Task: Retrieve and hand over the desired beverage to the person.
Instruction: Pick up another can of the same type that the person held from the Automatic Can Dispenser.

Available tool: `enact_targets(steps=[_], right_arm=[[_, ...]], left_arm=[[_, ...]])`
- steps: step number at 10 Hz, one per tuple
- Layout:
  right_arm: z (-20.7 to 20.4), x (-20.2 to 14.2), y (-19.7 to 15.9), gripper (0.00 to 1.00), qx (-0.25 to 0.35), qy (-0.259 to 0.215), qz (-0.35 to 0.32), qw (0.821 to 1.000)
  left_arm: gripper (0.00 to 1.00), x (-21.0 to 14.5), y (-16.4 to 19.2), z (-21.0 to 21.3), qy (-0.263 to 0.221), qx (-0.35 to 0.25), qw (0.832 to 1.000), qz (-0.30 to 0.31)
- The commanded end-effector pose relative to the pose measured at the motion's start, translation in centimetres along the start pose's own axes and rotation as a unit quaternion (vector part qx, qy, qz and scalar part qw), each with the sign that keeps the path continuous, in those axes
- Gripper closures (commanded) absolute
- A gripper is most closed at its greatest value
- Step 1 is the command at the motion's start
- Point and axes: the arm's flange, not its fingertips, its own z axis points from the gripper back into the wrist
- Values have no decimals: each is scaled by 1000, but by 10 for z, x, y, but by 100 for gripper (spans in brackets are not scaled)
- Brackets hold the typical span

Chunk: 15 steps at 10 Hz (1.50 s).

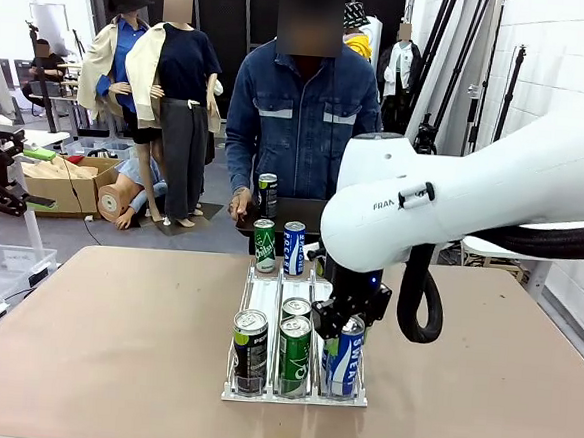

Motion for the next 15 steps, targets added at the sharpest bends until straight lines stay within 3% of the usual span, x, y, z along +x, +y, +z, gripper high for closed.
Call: enact_targets(steps=[1,5,9,15], right_arm=[[47,4,2,100,-3,5,17,1000],[126,3,-12,100,-19,14,17,1000],[192,-24,-39,100,-33,-30,18,999],[230,-59,-97,100,-55,-25,37,997]], left_arm=[[0,-1,-1,0,-5,2,1000,-1],[0,-1,-1,0,-5,2,1000,-1],[0,-1,-1,0,-5,2,1000,-1],[0,-1,-1,0,-5,2,1000,-1]])
